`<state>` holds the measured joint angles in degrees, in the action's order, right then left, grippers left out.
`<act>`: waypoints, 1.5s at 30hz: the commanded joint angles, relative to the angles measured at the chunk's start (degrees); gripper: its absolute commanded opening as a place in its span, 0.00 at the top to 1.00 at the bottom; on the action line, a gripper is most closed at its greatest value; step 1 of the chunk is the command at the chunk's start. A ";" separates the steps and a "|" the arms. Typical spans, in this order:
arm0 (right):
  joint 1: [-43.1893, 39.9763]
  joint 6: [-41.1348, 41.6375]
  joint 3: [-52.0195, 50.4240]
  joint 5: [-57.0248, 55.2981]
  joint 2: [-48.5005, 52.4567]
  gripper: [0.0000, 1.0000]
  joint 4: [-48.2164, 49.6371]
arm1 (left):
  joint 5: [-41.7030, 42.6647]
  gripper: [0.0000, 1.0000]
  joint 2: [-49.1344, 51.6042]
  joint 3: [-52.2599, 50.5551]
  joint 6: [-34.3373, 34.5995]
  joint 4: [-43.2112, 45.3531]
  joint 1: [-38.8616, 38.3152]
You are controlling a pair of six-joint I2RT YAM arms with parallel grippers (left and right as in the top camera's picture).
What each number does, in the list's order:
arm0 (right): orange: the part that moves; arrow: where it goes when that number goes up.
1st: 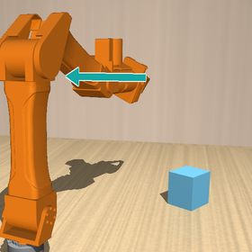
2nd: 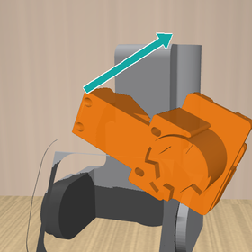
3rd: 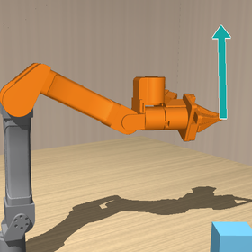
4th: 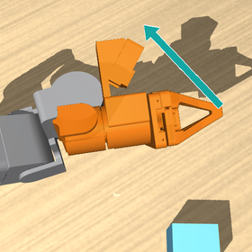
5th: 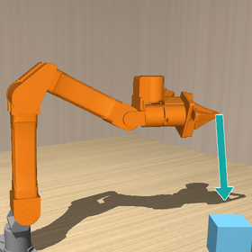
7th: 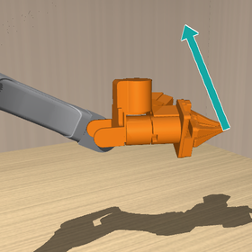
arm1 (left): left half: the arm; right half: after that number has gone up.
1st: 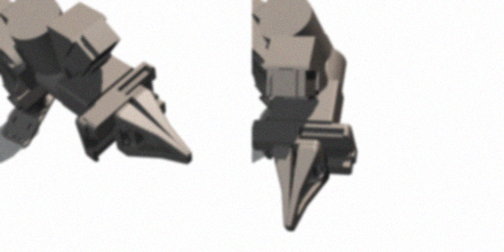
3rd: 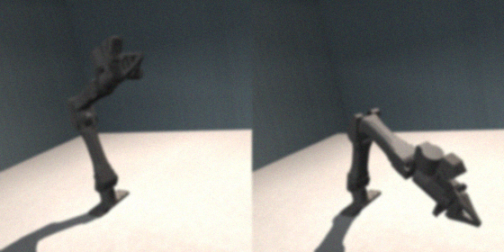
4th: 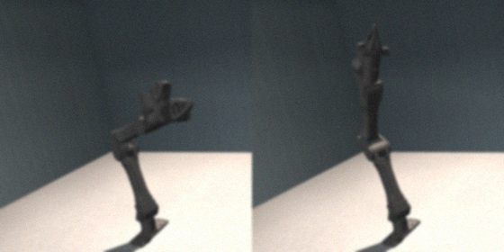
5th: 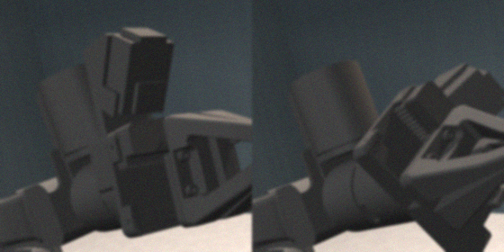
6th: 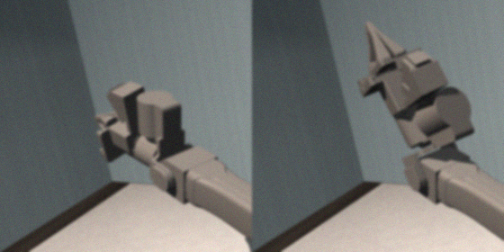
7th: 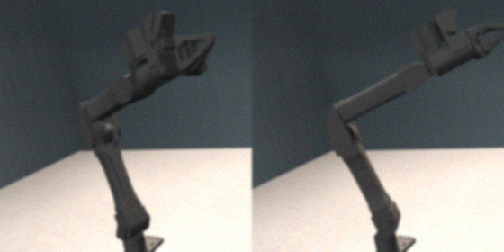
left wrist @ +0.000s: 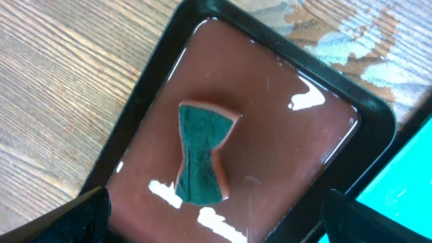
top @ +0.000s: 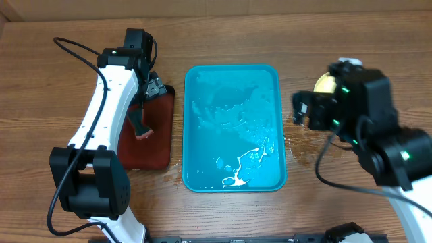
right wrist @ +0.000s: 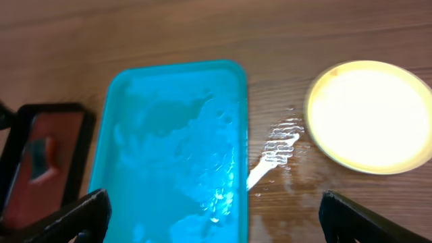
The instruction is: Clean dirty plates on tray and stack at the side
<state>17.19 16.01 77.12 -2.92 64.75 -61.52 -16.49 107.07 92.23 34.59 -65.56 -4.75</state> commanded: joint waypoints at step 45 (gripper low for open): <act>-12.00 -5.62 -71.17 13.03 -61.61 0.00 51.04 | 0.04 0.00 0.48 0.92 0.57 -0.02 0.33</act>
<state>4.51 10.63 6.96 11.70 5.32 -11.16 -16.47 107.07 92.29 34.59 -65.58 -4.75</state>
